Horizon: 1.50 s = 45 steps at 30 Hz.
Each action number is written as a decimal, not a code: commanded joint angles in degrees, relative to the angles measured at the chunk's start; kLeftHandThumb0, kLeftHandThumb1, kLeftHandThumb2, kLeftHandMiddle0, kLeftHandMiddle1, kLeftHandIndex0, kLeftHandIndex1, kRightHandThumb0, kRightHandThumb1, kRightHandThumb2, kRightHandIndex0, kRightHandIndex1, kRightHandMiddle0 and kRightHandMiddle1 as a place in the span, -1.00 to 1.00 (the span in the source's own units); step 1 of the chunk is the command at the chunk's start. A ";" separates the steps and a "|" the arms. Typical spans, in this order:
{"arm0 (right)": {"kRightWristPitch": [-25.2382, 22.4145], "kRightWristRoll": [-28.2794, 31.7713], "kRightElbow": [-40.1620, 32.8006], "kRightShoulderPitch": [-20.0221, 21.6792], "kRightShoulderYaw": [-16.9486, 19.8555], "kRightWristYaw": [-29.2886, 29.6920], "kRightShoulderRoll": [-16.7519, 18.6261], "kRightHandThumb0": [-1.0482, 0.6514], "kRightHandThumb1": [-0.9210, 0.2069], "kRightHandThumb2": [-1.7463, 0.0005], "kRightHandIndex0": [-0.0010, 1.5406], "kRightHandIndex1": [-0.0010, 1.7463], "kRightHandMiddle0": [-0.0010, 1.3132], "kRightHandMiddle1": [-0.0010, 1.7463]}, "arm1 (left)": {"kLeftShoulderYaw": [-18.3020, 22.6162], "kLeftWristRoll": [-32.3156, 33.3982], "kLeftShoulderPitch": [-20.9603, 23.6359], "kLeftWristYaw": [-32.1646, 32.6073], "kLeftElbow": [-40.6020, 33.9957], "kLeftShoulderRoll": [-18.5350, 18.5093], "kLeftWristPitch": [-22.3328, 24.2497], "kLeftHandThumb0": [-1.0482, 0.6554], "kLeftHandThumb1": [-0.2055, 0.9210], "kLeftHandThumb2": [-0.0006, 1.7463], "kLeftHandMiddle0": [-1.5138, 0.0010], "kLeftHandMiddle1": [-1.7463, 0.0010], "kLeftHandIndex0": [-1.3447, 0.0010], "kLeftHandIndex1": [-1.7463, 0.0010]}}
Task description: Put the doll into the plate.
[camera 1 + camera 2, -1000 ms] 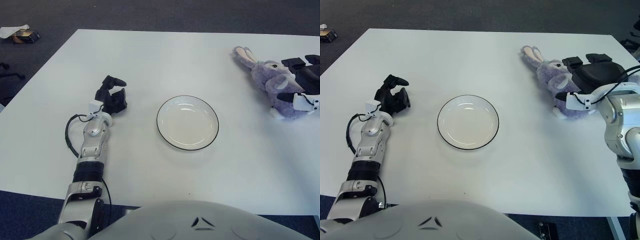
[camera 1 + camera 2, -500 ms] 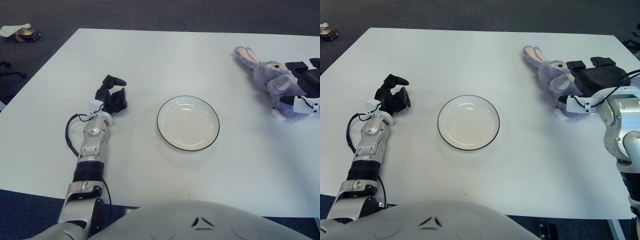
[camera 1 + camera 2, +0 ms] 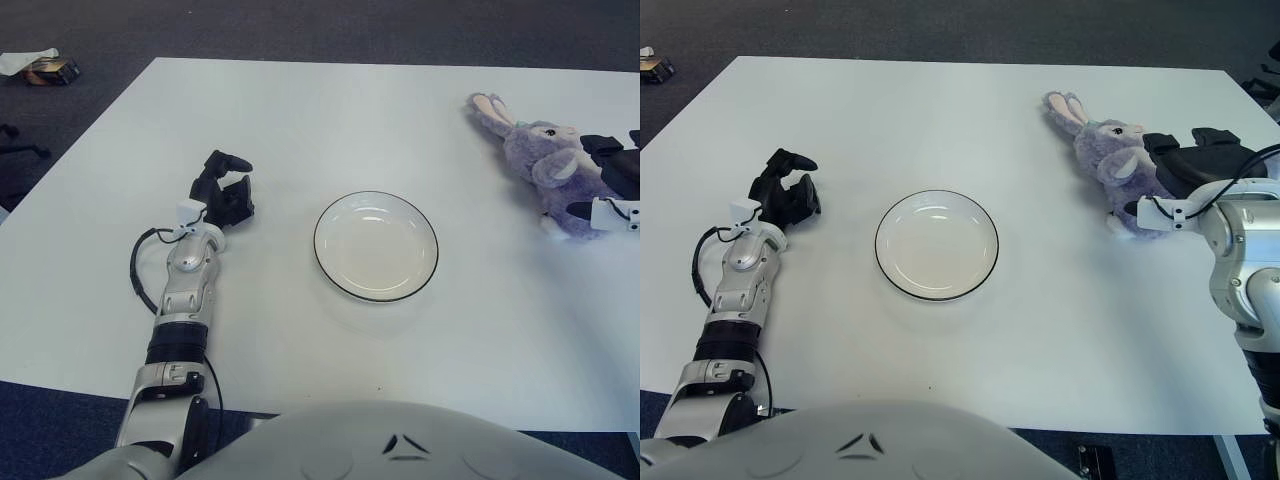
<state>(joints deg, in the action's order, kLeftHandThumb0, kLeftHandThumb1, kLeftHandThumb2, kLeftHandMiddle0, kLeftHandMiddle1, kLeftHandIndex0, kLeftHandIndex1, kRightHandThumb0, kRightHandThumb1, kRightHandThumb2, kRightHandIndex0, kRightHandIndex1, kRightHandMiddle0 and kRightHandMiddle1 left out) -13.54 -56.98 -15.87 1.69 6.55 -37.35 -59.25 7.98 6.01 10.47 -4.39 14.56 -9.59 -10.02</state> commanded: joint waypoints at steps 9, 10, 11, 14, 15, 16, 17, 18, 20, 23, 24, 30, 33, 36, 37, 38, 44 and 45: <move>-3.75 -7.72 4.59 1.83 -4.23 -3.97 -0.36 -1.00 -1.00 0.15 -1.00 -1.00 -1.00 -1.00 | 0.02 -0.34 -2.33 -0.06 1.44 0.42 1.59 -0.24 0.41 0.11 -0.41 -1.00 0.40 -1.00; -3.94 -8.06 4.72 1.99 -4.45 -4.34 -0.34 -1.00 -1.00 0.15 -1.00 -1.00 -1.00 -1.00 | 0.02 -0.35 -2.34 -0.07 1.44 0.42 1.56 -0.24 0.41 0.12 -0.41 -1.00 0.40 -1.00; -4.16 -8.47 4.87 2.17 -4.74 -4.77 -0.35 -1.00 -1.00 0.15 -1.00 -1.00 -1.00 -1.00 | 0.01 -0.36 -2.34 -0.08 1.45 0.41 1.52 -0.24 0.41 0.12 -0.41 -1.00 0.40 -1.00; -5.03 -10.34 5.59 2.98 -6.10 -6.57 -0.27 -1.00 -1.00 0.16 -1.00 -1.00 -1.00 -1.00 | 0.04 -0.42 -2.32 -0.11 1.53 0.33 1.37 -0.24 0.40 0.12 -0.43 -1.00 0.39 -1.00; -5.34 -11.05 5.76 3.30 -6.58 -7.30 -0.24 -1.00 -1.00 0.18 -1.00 -1.00 -1.00 -1.00 | 0.05 -0.48 -2.31 -0.07 1.57 0.30 1.31 -0.24 0.39 0.13 -0.44 -1.00 0.39 -1.00; -5.57 -11.55 5.84 3.54 -6.91 -7.82 -0.19 -1.00 -1.00 0.18 -1.00 -1.00 -1.00 -1.00 | 0.06 -0.52 -2.30 -0.05 1.60 0.29 1.27 -0.24 0.39 0.13 -0.44 -1.00 0.39 -1.00; -5.85 -12.35 6.03 3.92 -7.42 -8.50 -0.10 -1.00 -1.00 0.18 -1.00 -1.00 -1.00 -1.00 | 0.06 -0.58 -2.30 0.00 1.61 0.30 1.18 -0.24 0.39 0.13 -0.44 -1.00 0.39 -1.00; -6.08 -12.95 6.17 4.22 -7.80 -9.00 -0.02 -0.99 -1.00 0.19 -1.00 -1.00 -1.00 -1.00 | 0.06 -0.62 -2.31 0.03 1.62 0.31 1.13 -0.24 0.39 0.13 -0.44 -1.00 0.39 -1.00; -6.45 -14.08 6.63 4.85 -8.58 -9.77 0.21 -0.98 -1.00 0.21 -1.00 -1.00 -1.00 -1.00 | 0.05 -0.66 -2.32 0.05 1.59 0.32 1.07 -0.24 0.39 0.14 -0.44 -1.00 0.39 -1.00; -6.90 -15.43 8.34 6.10 -9.83 -9.79 0.95 -0.96 -1.00 0.22 -1.00 -1.00 -1.00 -1.00 | 0.06 -0.66 -2.34 0.05 1.55 0.34 1.08 -0.24 0.38 0.14 -0.44 -1.00 0.39 -1.00; -7.04 -15.84 9.18 6.58 -10.30 -9.55 1.26 -0.95 -1.00 0.23 -1.00 -1.00 -1.00 -1.00 | 0.06 -0.65 -2.35 0.05 1.54 0.35 1.08 -0.24 0.38 0.14 -0.44 -1.00 0.39 -1.00; -7.44 -16.85 17.79 10.52 -13.49 -5.62 3.46 -0.93 -1.00 0.26 -1.00 -1.00 -1.00 -1.00 | 0.07 -0.79 -2.46 0.22 1.38 0.46 0.78 -0.25 0.38 0.14 -0.43 -1.00 0.38 -1.00; -7.73 -17.12 18.86 12.41 -15.03 -6.85 4.25 -0.93 -1.00 0.27 -1.00 -1.00 -1.00 -1.00 | 0.03 -0.97 -2.53 0.40 1.23 0.48 0.69 -0.25 0.38 0.14 -0.44 -1.00 0.38 -1.00; -7.28 -16.80 19.78 14.77 -16.86 -9.08 5.03 -0.92 -1.00 0.27 -1.00 -1.00 -1.00 -1.00 | 0.03 -1.02 -2.58 0.51 1.16 0.56 0.55 -0.24 0.38 0.14 -0.43 -1.00 0.38 -1.00; -7.18 -16.49 19.94 15.14 -17.17 -9.57 5.09 -0.92 -1.00 0.27 -1.00 -1.00 -1.00 -1.00 | 0.03 -1.02 -2.59 0.52 1.15 0.57 0.53 -0.24 0.38 0.14 -0.43 -1.00 0.38 -1.00; -7.14 -16.12 20.08 15.42 -17.37 -9.91 5.20 -0.92 -1.00 0.27 -1.00 -1.00 -1.00 -1.00 | 0.04 -1.00 -2.60 0.51 1.14 0.59 0.53 -0.24 0.38 0.14 -0.43 -1.00 0.38 -1.00; -6.96 -12.67 20.38 15.81 -16.96 -7.59 6.90 -0.89 -1.00 0.25 -0.87 -0.94 -1.00 -1.00 | 0.05 -1.25 -2.75 0.96 1.03 0.85 0.52 -0.24 0.39 0.13 -0.44 -1.00 0.39 -1.00; -7.01 -12.21 20.52 15.83 -16.87 -6.80 7.27 -0.88 -1.00 0.24 -0.91 -0.78 -1.00 -0.95 | 0.03 -1.31 -2.76 1.04 1.01 0.89 0.53 -0.24 0.39 0.13 -0.44 -1.00 0.39 -1.00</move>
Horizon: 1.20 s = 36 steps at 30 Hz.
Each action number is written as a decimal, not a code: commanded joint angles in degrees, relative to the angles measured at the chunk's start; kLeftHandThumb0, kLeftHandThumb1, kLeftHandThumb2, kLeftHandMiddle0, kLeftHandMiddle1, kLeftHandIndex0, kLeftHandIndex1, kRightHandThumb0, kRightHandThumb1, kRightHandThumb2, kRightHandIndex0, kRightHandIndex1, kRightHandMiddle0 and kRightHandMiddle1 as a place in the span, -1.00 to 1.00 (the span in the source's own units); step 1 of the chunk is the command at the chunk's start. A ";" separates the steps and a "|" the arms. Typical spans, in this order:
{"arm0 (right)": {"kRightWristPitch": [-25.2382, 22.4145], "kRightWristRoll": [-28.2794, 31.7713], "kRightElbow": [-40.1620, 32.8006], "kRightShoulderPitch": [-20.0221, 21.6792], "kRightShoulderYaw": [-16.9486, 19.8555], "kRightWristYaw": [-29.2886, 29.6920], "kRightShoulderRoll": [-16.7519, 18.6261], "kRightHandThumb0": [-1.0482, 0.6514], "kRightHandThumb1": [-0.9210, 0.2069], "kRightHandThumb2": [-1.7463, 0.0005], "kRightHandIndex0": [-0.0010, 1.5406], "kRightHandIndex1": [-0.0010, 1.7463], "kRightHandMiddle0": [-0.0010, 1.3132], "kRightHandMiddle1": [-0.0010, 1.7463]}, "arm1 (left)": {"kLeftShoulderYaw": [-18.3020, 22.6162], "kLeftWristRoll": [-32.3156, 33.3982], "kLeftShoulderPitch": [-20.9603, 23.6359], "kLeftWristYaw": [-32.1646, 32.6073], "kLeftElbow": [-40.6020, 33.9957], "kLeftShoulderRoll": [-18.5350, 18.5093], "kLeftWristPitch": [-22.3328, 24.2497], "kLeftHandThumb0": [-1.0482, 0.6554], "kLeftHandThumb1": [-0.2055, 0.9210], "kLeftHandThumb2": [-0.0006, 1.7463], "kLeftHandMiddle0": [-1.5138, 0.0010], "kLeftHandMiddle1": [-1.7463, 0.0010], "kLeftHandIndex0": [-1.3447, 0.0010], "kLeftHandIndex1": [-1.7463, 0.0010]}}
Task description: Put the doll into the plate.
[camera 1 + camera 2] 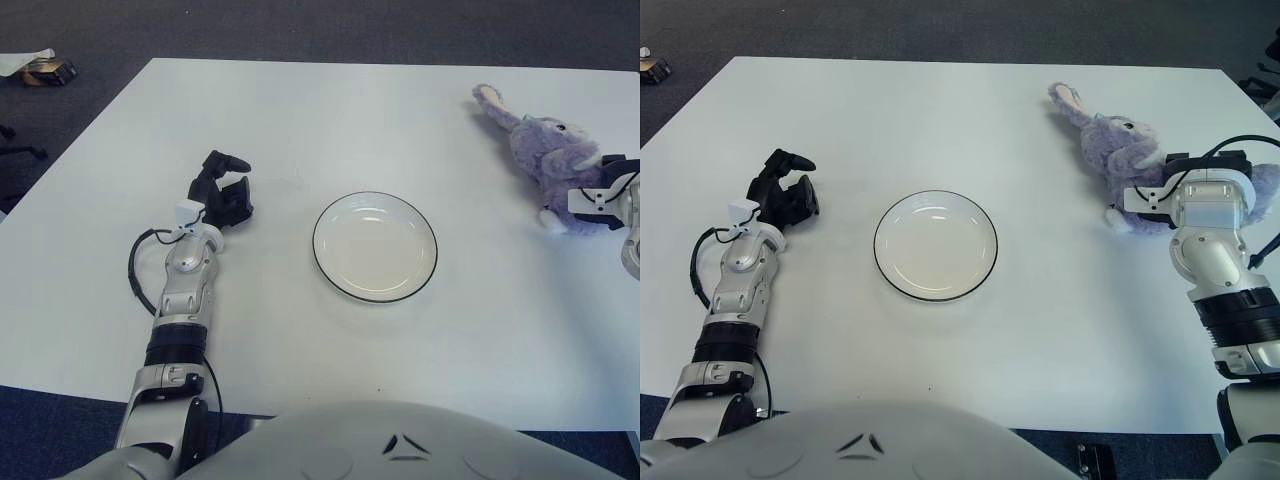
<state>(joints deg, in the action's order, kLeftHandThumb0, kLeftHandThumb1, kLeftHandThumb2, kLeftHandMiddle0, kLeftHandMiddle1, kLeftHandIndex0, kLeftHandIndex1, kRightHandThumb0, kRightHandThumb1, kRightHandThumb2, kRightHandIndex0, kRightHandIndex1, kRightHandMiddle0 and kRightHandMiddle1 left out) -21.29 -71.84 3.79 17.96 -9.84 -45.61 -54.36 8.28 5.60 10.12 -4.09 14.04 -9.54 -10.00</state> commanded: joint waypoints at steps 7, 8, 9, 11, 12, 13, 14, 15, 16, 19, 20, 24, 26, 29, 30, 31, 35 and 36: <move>0.18 4.51 4.04 -0.28 -0.57 11.52 5.82 -0.85 -1.00 0.26 -0.99 -0.06 -1.00 -0.50 | -0.32 -0.96 -2.42 0.87 1.41 1.07 0.64 -0.24 0.39 0.13 -0.43 -1.00 0.39 -1.00; 0.21 4.71 4.51 -0.33 -0.56 13.44 6.25 -0.83 -1.00 0.29 -1.00 0.12 -1.00 -0.36 | -0.32 -0.88 -2.41 0.78 1.43 1.06 0.64 -0.24 0.39 0.13 -0.43 -1.00 0.39 -1.00; 0.30 5.12 4.82 -0.48 -0.35 15.62 6.70 -0.82 -1.00 0.31 -1.00 0.18 -1.00 -0.31 | -0.32 -0.81 -2.40 0.69 1.47 1.05 0.61 -0.24 0.39 0.13 -0.43 -1.00 0.39 -1.00; 0.43 6.10 5.36 -0.70 0.10 19.13 7.42 -0.77 -1.00 0.38 -1.00 0.46 -1.00 -0.07 | -0.33 -0.78 -2.35 0.66 1.56 1.07 0.52 -0.24 0.39 0.13 -0.43 -1.00 0.39 -1.00; 0.46 6.59 5.59 -0.78 0.29 20.58 7.72 -0.71 -0.96 0.40 -1.00 0.65 -1.00 0.13 | -0.32 -0.79 -2.33 0.66 1.61 1.07 0.48 -0.24 0.39 0.13 -0.43 -1.00 0.39 -1.00; 0.22 7.45 5.88 -0.94 0.94 23.25 8.77 -0.67 -0.94 0.42 -1.00 0.78 -1.00 0.27 | -0.31 -0.83 -2.28 0.72 1.72 1.10 0.34 -0.24 0.39 0.13 -0.43 -1.00 0.39 -1.00; 0.01 8.13 6.11 -1.04 1.34 25.21 9.48 -0.62 -0.89 0.40 -0.98 0.82 -1.00 0.40 | -0.30 -0.85 -2.24 0.77 1.80 1.12 0.24 -0.24 0.39 0.13 -0.43 -1.00 0.39 -1.00; -0.24 8.81 6.48 -1.05 1.68 26.99 10.25 -0.55 -0.78 0.32 -0.96 0.89 -1.00 0.61 | -0.30 -0.89 -2.20 0.83 1.89 1.15 0.14 -0.24 0.39 0.13 -0.43 -1.00 0.39 -1.00; -0.26 9.68 7.58 -0.78 1.91 29.01 11.16 -0.43 -0.77 0.27 -0.92 0.93 -0.85 0.75 | -0.30 -0.95 -2.17 0.91 1.97 1.18 0.05 -0.24 0.39 0.13 -0.43 -1.00 0.39 -1.00; 0.79 12.09 10.78 0.10 2.10 33.08 12.36 0.01 -0.52 0.02 -0.73 0.98 -0.51 0.81 | -0.30 -1.04 -2.14 1.04 2.11 1.20 -0.15 -0.24 0.38 0.14 -0.43 -1.00 0.39 -1.00; 1.51 13.06 12.02 0.46 2.20 34.42 12.61 0.06 -0.42 -0.07 -0.67 0.96 -0.45 0.85 | -0.29 -1.05 -2.14 1.08 2.15 1.21 -0.22 -0.24 0.38 0.14 -0.43 -1.00 0.39 -1.00; 4.83 17.40 13.87 0.66 2.99 38.37 13.02 0.20 0.06 -0.40 -0.26 0.72 -0.15 0.97 | -0.30 -0.96 -2.10 0.93 2.30 1.18 -0.55 -0.24 0.38 0.14 -0.43 -1.00 0.39 -1.00; 6.90 19.45 15.11 0.80 3.21 40.14 12.98 0.22 0.14 -0.46 -0.19 0.70 -0.11 0.98 | -0.33 -0.92 -2.10 0.81 2.32 1.14 -0.61 -0.24 0.39 0.14 -0.42 -1.00 0.39 -1.00; 11.42 22.95 16.71 0.66 3.81 42.49 12.46 0.23 0.15 -0.54 -0.28 0.89 -0.17 0.99 | -0.38 -0.81 -2.05 0.52 2.47 1.01 -0.56 -0.24 0.39 0.13 -0.42 -1.00 0.39 -1.00; 12.92 23.91 17.39 0.69 3.89 43.25 12.25 0.23 0.16 -0.56 -0.29 0.93 -0.17 1.00 | -0.38 -0.76 -2.01 0.45 2.57 0.97 -0.52 -0.24 0.39 0.13 -0.42 -1.00 0.39 -1.00; 13.88 24.53 17.93 0.76 3.86 43.78 12.07 0.23 0.18 -0.58 -0.28 0.94 -0.16 1.00 | -0.37 -0.73 -1.98 0.42 2.65 0.95 -0.50 -0.24 0.40 0.13 -0.42 -1.00 0.39 -1.00; 19.55 27.02 21.94 1.65 3.70 47.19 11.10 0.24 0.42 -0.64 0.05 0.57 0.02 1.00 | -0.34 -0.63 -1.93 0.45 2.74 0.97 -0.33 -0.24 0.41 0.12 -0.41 -1.00 0.40 -1.00; 21.18 27.53 23.47 2.14 3.61 48.33 10.97 0.24 0.45 -0.65 0.09 0.54 0.03 1.00 | -0.34 -0.60 -1.92 0.43 2.77 0.97 -0.34 -0.24 0.41 0.12 -0.41 -1.00 0.40 -1.00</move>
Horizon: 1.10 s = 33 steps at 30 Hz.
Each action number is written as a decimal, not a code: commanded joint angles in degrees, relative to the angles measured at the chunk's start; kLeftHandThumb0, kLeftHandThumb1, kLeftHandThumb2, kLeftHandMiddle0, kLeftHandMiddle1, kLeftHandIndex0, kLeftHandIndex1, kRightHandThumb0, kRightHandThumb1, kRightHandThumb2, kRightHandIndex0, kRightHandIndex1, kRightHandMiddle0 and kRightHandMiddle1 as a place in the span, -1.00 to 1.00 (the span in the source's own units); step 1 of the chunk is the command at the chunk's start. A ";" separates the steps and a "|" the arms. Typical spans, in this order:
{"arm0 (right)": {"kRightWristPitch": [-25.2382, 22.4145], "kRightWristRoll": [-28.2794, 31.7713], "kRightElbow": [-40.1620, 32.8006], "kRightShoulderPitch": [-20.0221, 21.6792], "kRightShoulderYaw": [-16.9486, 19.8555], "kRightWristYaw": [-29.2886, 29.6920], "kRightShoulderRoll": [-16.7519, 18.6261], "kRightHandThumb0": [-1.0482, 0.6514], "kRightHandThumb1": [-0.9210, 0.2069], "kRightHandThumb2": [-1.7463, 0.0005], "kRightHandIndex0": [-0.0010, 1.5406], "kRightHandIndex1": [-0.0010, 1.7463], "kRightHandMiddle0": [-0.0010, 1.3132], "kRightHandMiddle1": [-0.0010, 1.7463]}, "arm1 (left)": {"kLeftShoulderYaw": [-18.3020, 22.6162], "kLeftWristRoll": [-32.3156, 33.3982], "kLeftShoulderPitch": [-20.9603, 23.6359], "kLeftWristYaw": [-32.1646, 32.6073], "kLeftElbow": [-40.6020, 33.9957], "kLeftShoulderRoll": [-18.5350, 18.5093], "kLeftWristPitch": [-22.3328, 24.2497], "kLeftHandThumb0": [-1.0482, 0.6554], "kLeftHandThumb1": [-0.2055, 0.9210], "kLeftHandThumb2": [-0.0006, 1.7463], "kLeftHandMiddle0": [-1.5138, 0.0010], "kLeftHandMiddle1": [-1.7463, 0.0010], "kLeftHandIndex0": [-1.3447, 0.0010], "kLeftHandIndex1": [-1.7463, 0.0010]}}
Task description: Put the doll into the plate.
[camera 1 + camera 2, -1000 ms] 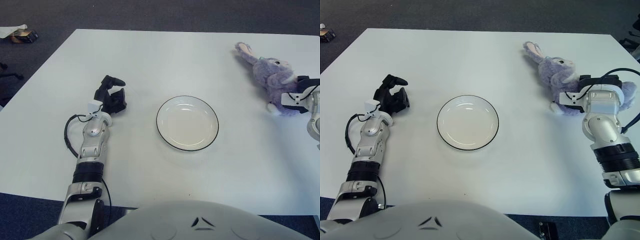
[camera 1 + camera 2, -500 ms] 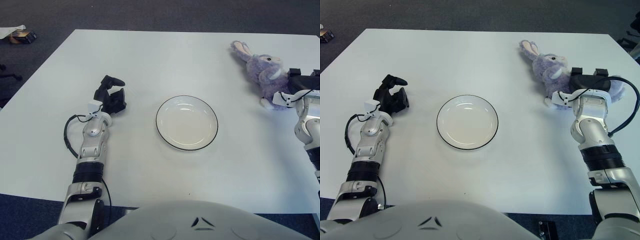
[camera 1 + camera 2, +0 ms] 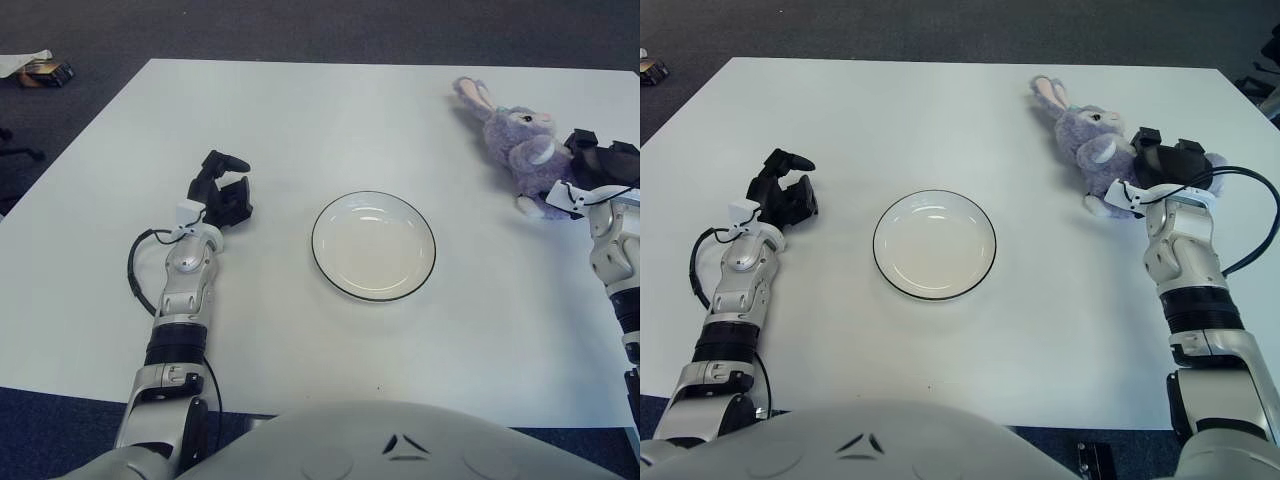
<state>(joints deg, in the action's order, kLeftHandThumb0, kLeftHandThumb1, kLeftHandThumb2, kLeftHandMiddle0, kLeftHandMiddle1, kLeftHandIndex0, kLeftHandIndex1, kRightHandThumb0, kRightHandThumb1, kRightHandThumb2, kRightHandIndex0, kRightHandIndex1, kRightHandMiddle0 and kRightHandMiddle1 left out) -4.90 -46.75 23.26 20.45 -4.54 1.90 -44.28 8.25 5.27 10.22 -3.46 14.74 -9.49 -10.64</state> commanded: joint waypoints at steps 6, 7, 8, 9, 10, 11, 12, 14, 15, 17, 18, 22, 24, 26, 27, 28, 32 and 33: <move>12.86 4.09 11.36 2.63 -2.65 8.33 1.22 0.24 0.60 -0.77 0.20 0.61 0.02 1.00 | -0.34 -0.12 -1.91 -0.53 2.34 0.82 0.21 -0.24 0.43 0.10 -0.39 -1.00 0.42 -1.00; 13.81 4.26 12.36 3.13 -2.88 9.28 1.36 0.24 0.61 -0.79 0.19 0.65 0.01 1.00 | -0.35 -0.13 -1.90 -0.54 2.35 0.80 0.25 -0.24 0.44 0.09 -0.39 -1.00 0.42 -1.00; 14.82 4.46 13.41 3.70 -3.14 10.21 1.56 0.24 0.62 -0.80 0.19 0.68 0.00 1.00 | -0.37 -0.14 -1.90 -0.55 2.35 0.78 0.31 -0.23 0.45 0.09 -0.39 -1.00 0.42 -1.00; 15.59 4.61 14.25 4.14 -3.37 10.91 1.67 0.24 0.62 -0.82 0.19 0.71 -0.01 1.00 | -0.38 -0.14 -1.90 -0.56 2.36 0.77 0.34 -0.23 0.45 0.08 -0.38 -1.00 0.43 -1.00; 16.54 4.82 15.14 4.61 -3.59 11.63 1.79 0.24 0.63 -0.83 0.18 0.73 -0.01 1.00 | -0.38 -0.14 -1.89 -0.57 2.37 0.76 0.38 -0.23 0.45 0.08 -0.38 -1.00 0.43 -1.00; 17.30 4.96 16.02 5.03 -3.85 12.27 1.88 0.24 0.63 -0.83 0.18 0.74 -0.01 1.00 | -0.40 -0.17 -1.84 -0.57 2.54 0.77 0.31 -0.23 0.45 0.08 -0.38 -1.00 0.43 -1.00; 18.18 5.04 16.83 5.81 -4.27 12.88 2.16 0.24 0.64 -0.84 0.18 0.75 -0.02 1.00 | -0.41 -0.19 -1.80 -0.57 2.67 0.77 0.28 -0.23 0.46 0.08 -0.38 -1.00 0.43 -1.00; 18.52 4.95 15.31 6.47 -4.79 13.90 2.72 0.24 0.64 -0.85 0.18 0.78 -0.02 1.00 | -0.44 -0.21 -1.71 -0.61 2.90 0.76 0.26 -0.23 0.46 0.08 -0.37 -1.00 0.43 -1.00; 18.26 4.85 13.68 6.46 -4.91 14.32 2.96 0.24 0.64 -0.86 0.17 0.80 -0.02 1.00 | -0.45 -0.21 -1.68 -0.64 2.97 0.75 0.26 -0.23 0.46 0.08 -0.37 -1.00 0.43 -1.00; 17.46 4.37 10.26 5.98 -5.08 15.39 3.36 0.24 0.63 -0.87 0.16 0.82 -0.04 1.00 | -0.47 -0.25 -1.62 -0.63 3.13 0.75 0.26 -0.23 0.46 0.07 -0.37 -1.00 0.43 -1.00; 17.44 4.05 9.60 5.91 -5.29 16.19 3.51 0.24 0.62 -0.86 0.14 0.84 -0.05 1.00 | -0.48 -0.29 -1.60 -0.59 3.20 0.76 0.25 -0.23 0.46 0.07 -0.37 -1.00 0.43 -1.00; 18.89 3.49 10.85 6.58 -6.25 19.25 3.60 0.23 0.55 -0.83 0.08 0.91 -0.10 1.00 | -0.56 -0.49 -1.41 -0.32 3.49 0.85 0.12 -0.23 0.46 0.07 -0.37 -1.00 0.43 -1.00; 19.98 3.53 12.26 7.42 -6.79 20.03 3.66 0.23 0.52 -0.82 0.06 0.92 -0.11 1.00 | -0.63 -0.60 -1.32 -0.20 3.56 0.89 0.07 -0.23 0.47 0.07 -0.37 -1.00 0.43 -1.00; 21.71 3.58 15.04 9.47 -7.80 20.40 4.06 0.23 0.52 -0.82 0.05 0.93 -0.12 1.00 | -0.74 -0.71 -1.25 -0.14 3.66 0.91 -0.06 -0.23 0.47 0.07 -0.37 -1.00 0.44 -1.00; 22.56 3.60 16.54 10.60 -8.35 20.52 4.29 0.23 0.51 -0.82 0.05 0.93 -0.12 1.00 | -0.79 -0.73 -1.23 -0.16 3.69 0.90 -0.12 -0.23 0.47 0.06 -0.37 -1.00 0.44 -1.00; 23.67 3.43 18.04 11.83 -9.05 20.94 4.57 0.23 0.51 -0.82 0.05 0.93 -0.13 1.00 | -0.86 -0.71 -1.16 -0.29 3.78 0.87 -0.22 -0.23 0.48 0.06 -0.37 -1.00 0.44 -1.00; 26.87 2.35 21.08 15.22 -11.27 23.34 5.51 0.23 0.50 -0.81 0.05 0.93 -0.14 1.00 | -1.11 -0.60 -0.98 -0.89 4.13 0.69 -0.65 -0.23 0.49 0.05 -0.38 -1.00 0.45 -1.00; 27.39 2.17 21.64 15.80 -11.67 23.85 5.65 0.23 0.50 -0.81 0.05 0.93 -0.14 1.00 | -1.17 -0.61 -0.95 -0.97 4.21 0.67 -0.74 -0.23 0.49 0.05 -0.38 -1.00 0.45 -1.00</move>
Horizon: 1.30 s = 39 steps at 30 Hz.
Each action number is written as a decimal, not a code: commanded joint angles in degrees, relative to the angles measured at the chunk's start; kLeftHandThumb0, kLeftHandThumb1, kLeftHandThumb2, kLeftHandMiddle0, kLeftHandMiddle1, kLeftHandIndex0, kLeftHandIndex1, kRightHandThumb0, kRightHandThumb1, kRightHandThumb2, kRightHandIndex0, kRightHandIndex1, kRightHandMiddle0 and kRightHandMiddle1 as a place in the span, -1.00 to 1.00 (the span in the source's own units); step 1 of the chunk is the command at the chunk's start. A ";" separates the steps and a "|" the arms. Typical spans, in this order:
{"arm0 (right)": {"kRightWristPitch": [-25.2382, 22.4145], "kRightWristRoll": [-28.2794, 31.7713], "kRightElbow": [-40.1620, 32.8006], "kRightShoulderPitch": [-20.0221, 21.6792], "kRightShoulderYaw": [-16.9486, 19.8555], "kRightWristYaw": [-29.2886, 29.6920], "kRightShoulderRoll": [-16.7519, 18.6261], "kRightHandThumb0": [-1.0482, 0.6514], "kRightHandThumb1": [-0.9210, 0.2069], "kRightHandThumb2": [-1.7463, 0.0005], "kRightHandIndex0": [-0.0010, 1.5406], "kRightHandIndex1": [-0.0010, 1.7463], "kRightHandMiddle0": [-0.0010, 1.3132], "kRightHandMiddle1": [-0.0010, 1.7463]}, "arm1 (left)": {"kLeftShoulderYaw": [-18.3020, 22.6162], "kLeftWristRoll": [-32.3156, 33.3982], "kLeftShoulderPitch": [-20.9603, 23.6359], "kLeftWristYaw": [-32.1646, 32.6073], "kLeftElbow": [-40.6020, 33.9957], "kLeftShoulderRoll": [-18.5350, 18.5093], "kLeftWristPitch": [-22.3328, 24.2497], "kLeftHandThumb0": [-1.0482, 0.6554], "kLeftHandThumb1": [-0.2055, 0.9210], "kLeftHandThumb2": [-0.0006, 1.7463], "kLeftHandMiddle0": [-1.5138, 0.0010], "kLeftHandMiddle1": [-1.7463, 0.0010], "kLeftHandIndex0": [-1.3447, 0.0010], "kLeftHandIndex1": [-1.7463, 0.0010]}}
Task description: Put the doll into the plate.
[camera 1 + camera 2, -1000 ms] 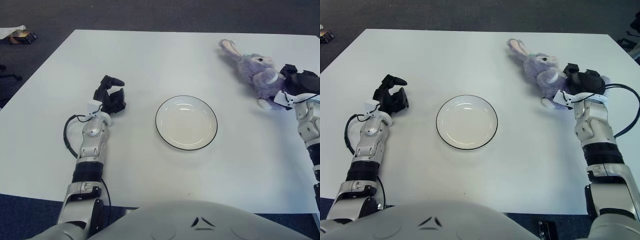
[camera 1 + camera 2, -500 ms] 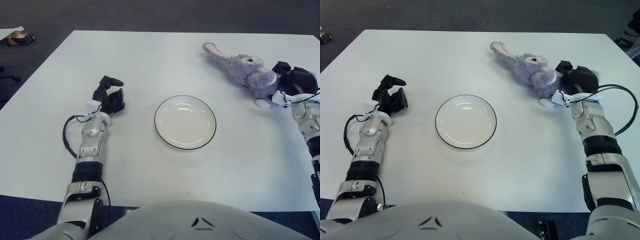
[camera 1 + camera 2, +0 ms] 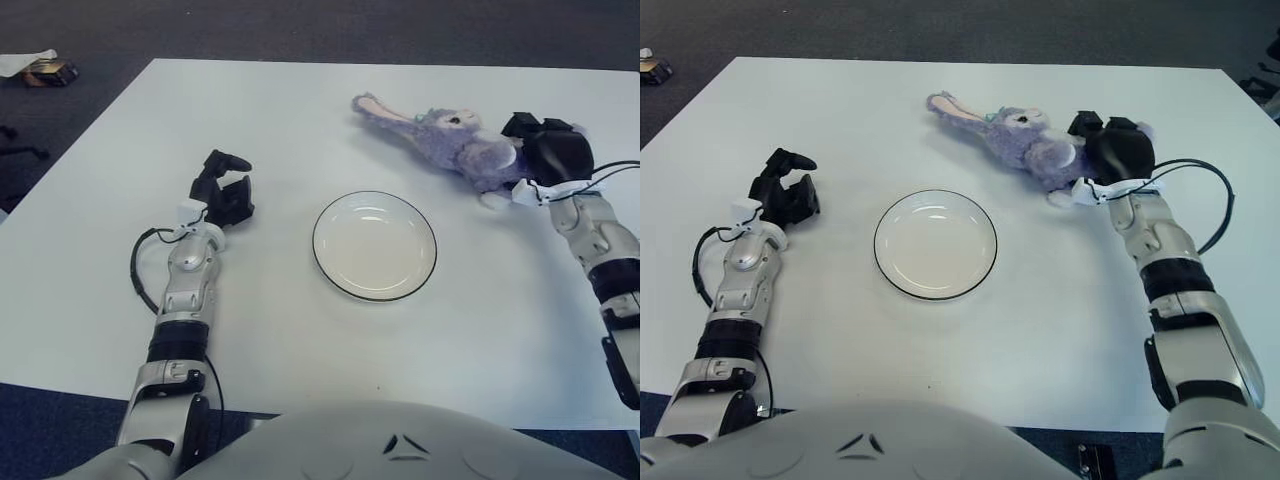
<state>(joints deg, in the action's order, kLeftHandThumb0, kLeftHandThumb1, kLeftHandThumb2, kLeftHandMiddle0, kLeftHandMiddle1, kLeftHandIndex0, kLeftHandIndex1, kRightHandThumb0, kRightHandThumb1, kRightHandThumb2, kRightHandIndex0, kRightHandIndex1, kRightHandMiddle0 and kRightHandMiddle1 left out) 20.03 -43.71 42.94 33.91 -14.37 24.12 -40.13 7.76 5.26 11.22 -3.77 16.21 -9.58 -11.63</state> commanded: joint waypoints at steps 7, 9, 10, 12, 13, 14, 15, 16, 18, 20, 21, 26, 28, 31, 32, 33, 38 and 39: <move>4.02 -2.39 2.56 7.93 -4.96 1.14 3.18 0.23 0.48 -0.79 0.04 0.93 -0.16 1.00 | -1.38 -1.02 -2.00 -1.38 3.25 0.88 -1.80 -0.23 0.47 0.06 -0.37 -1.00 0.44 -1.00; 4.36 -2.74 3.69 9.28 -5.68 1.07 3.54 0.23 0.47 -0.79 0.04 0.93 -0.16 1.00 | -1.77 -1.78 -2.26 -0.93 3.13 1.04 -3.04 -0.23 0.47 0.07 -0.35 -1.00 0.44 -1.00; 4.51 -2.88 4.39 10.07 -6.02 0.97 3.87 0.23 0.47 -0.79 0.04 0.93 -0.16 1.00 | -1.99 -2.35 -2.40 -0.64 3.14 1.10 -3.96 -0.23 0.47 0.07 -0.34 -1.00 0.44 -1.00; 4.76 -2.98 5.31 10.99 -6.47 0.98 4.20 0.23 0.47 -0.79 0.04 0.93 -0.16 1.00 | -2.16 -2.99 -2.51 -0.37 3.25 1.18 -4.99 -0.23 0.47 0.06 -0.32 -1.00 0.44 -1.00; 4.91 -3.00 5.89 11.55 -6.73 0.91 4.42 0.23 0.47 -0.79 0.04 0.93 -0.17 1.00 | -2.30 -3.39 -2.58 -0.21 3.32 1.22 -5.70 -0.23 0.47 0.06 -0.32 -1.00 0.44 -1.00; 5.03 -3.01 6.52 12.18 -7.00 0.73 4.70 0.23 0.47 -0.79 0.04 0.93 -0.17 1.00 | -2.48 -3.88 -2.68 0.01 3.35 1.24 -6.55 -0.23 0.47 0.06 -0.31 -1.00 0.44 -1.00; 5.17 -3.01 7.07 12.65 -7.23 0.66 4.87 0.23 0.47 -0.79 0.04 0.93 -0.17 1.00 | -2.64 -4.28 -2.75 0.22 3.43 1.29 -7.23 -0.23 0.48 0.05 -0.29 -1.00 0.45 -1.00; 5.32 -2.99 7.53 12.96 -7.43 0.70 4.96 0.23 0.47 -0.79 0.04 0.93 -0.17 1.00 | -2.75 -4.58 -2.80 0.37 3.54 1.36 -7.72 -0.23 0.49 0.05 -0.28 -1.00 0.45 -1.00; 5.31 -3.16 9.13 14.72 -8.34 0.24 6.21 0.23 0.46 -0.79 0.04 0.93 -0.17 1.00 | -3.52 -7.61 -2.98 2.27 3.55 1.06 -10.58 -0.23 0.51 0.03 -0.24 -1.00 0.46 -1.00; 5.23 -3.38 10.84 16.44 -9.24 -0.18 7.38 0.23 0.46 -0.78 0.04 0.93 -0.17 1.00 | -4.33 -10.80 -3.23 4.21 2.66 0.64 -12.45 -0.22 0.52 0.03 -0.19 -1.00 0.46 -1.00; 5.20 -3.46 11.53 17.05 -9.58 -0.29 7.77 0.23 0.46 -0.78 0.04 0.92 -0.17 1.00 | -4.63 -11.97 -3.36 4.91 2.08 0.47 -12.85 -0.22 0.52 0.02 -0.15 -1.00 0.47 -1.00; 4.45 -4.71 16.07 20.57 -12.09 -0.22 9.81 0.23 0.46 -0.77 0.04 0.91 -0.17 1.00 | -6.44 -21.14 -4.44 10.31 -3.47 -0.64 -12.09 0.10 0.10 0.35 0.08 -1.00 0.40 -0.90; 4.24 -5.38 17.36 21.66 -13.09 -0.09 10.35 0.23 0.45 -0.77 0.05 0.90 -0.17 1.00 | -7.14 -26.13 -4.90 12.85 -6.89 -1.22 -10.28 0.16 0.08 0.37 0.15 -1.00 0.44 -0.90; 4.38 -5.93 18.93 22.98 -14.23 0.00 10.98 0.23 0.45 -0.76 0.05 0.88 -0.18 1.00 | -8.22 -33.46 -5.18 16.63 -11.41 -1.58 -7.61 0.20 0.13 0.35 0.25 -1.00 0.52 -0.92; 4.46 -5.99 19.35 23.27 -14.51 0.10 11.11 0.23 0.45 -0.76 0.05 0.88 -0.18 1.00 | -8.49 -34.94 -5.22 17.48 -12.18 -1.54 -7.03 0.21 0.16 0.33 0.27 -1.00 0.54 -0.93; 4.52 -6.00 19.70 23.46 -14.72 0.23 11.19 0.23 0.45 -0.76 0.06 0.87 -0.18 1.00 | -8.69 -35.82 -5.25 18.05 -12.59 -1.50 -6.61 0.21 0.18 0.32 0.29 -1.00 0.55 -0.93; 4.46 -5.86 22.47 25.89 -16.18 0.28 13.65 0.23 0.48 -0.77 0.08 0.86 -0.15 1.00 | -9.98 -43.99 -2.83 20.39 -13.62 -4.55 -3.59 0.22 0.38 0.16 0.41 -1.00 0.65 -0.92; 4.53 -5.73 22.74 26.14 -16.31 0.24 13.90 0.23 0.49 -0.77 0.08 0.85 -0.15 1.00 | -10.17 -44.72 -2.41 20.68 -13.46 -4.77 -3.22 0.22 0.46 0.09 0.46 -1.00 0.67 -0.91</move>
<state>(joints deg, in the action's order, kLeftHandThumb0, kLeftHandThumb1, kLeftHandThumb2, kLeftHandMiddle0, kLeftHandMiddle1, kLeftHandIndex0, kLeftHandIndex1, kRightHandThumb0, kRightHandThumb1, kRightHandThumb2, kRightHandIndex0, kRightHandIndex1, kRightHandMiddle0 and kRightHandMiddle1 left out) 24.38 -49.11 64.56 57.85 -29.86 24.06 -27.39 -1.97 -36.69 7.05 15.32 3.71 -12.66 -16.37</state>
